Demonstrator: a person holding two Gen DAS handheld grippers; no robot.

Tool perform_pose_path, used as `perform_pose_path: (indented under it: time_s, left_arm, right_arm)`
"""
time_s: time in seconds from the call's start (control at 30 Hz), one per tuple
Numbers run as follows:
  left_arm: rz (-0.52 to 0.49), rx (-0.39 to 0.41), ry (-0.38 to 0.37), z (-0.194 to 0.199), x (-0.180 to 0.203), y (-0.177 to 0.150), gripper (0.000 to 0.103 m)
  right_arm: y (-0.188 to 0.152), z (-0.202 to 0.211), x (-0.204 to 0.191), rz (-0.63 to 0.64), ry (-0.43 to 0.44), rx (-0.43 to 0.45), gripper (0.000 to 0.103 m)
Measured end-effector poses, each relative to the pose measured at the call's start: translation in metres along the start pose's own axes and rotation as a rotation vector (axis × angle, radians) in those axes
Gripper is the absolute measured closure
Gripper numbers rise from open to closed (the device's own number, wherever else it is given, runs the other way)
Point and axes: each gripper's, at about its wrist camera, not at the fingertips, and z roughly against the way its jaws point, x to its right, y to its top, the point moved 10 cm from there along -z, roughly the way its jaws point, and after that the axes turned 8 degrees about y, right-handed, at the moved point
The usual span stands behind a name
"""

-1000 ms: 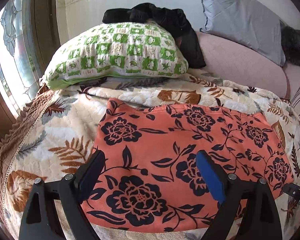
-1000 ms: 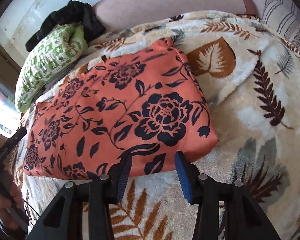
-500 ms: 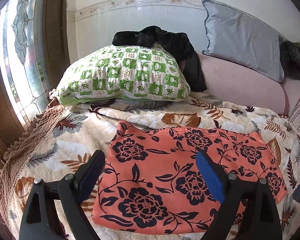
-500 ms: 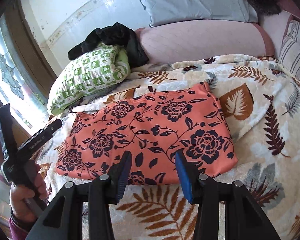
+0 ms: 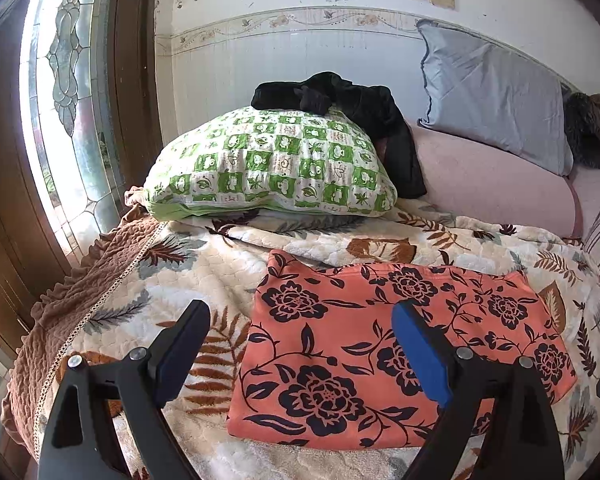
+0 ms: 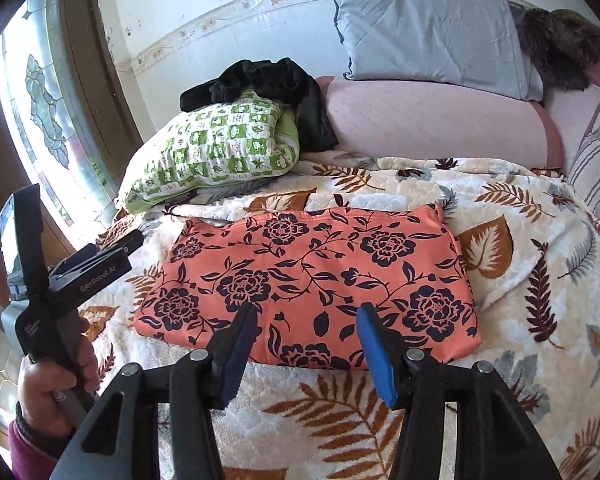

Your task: Fold small clothes

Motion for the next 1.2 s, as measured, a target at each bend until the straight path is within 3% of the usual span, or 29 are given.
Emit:
perform_pose_path:
  time_s: [0.13, 0.47, 0.87, 1.2]
  left_arm:
    - [-0.004, -0.034, 0.000, -0.005, 0.004, -0.011, 0.011]
    - [-0.048, -0.022, -0.012, -0.010, 0.031, -0.011, 0.011]
    - [-0.051, -0.051, 0.013, -0.038, 0.035, -0.008, 0.011]
    - [-0.121, -0.059, 0.046, -0.048, 0.041, -0.018, 0.011]
  right_arm:
    - [-0.012, -0.004, 0.001, 0.002, 0.002, -0.020, 0.047]
    - [-0.017, -0.007, 0.033, -0.038, -0.036, -0.021, 0.047]
    - [-0.007, -0.045, 0.052, -0.043, -0.045, -0.033, 0.047]
    - [-0.007, -0.079, 0.075, -0.078, -0.018, -0.006, 0.047]
